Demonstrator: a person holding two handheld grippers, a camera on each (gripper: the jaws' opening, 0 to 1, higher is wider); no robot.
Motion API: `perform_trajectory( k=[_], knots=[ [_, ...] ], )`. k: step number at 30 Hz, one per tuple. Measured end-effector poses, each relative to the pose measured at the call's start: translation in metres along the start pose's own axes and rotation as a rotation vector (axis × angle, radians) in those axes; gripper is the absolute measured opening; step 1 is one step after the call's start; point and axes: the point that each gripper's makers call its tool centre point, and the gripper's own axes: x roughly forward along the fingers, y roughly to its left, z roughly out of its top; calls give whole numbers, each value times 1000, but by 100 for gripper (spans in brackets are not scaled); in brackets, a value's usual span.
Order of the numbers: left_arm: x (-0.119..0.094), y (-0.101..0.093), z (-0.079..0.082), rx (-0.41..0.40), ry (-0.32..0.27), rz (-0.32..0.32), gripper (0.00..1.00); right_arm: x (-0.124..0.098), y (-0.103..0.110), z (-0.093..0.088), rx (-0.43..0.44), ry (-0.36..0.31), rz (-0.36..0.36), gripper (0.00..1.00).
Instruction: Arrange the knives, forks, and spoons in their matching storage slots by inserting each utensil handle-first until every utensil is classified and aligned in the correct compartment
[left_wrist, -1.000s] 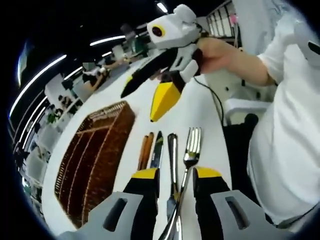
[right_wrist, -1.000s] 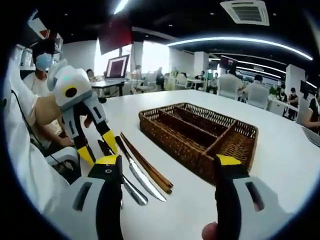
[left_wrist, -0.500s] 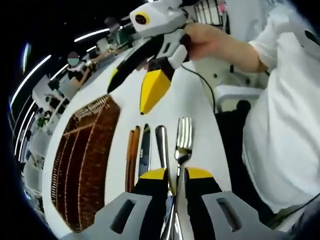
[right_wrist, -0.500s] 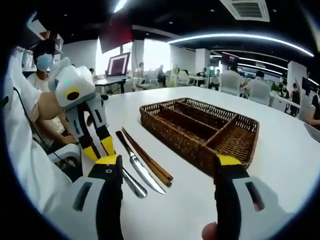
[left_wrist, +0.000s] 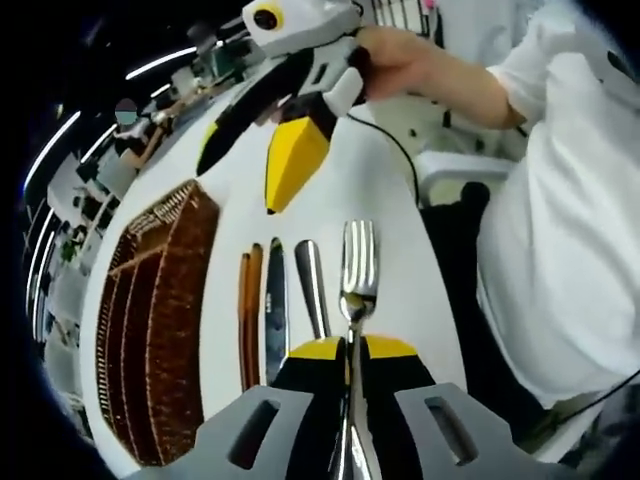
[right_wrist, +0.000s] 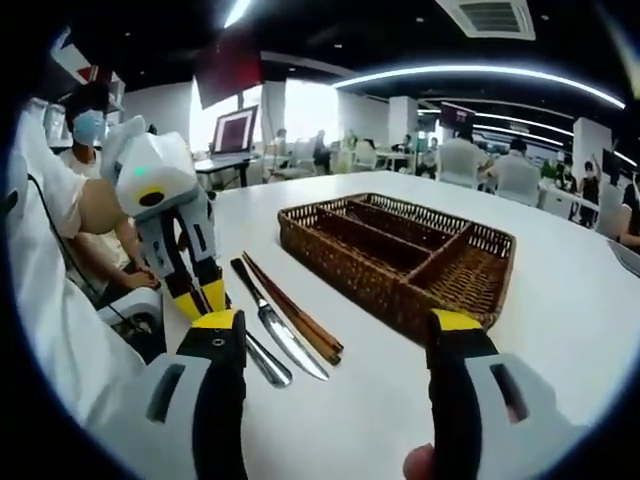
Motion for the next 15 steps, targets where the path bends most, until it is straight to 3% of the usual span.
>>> perform_trajectory(
  k=[4,15],
  knots=[
    [2,2,-5,2,24,-14,6,-1,1,-2,3,3,2,75],
    [2,0,-2,-28,23,-72,3,-2,1,-6,13,3,4,75]
  ],
)
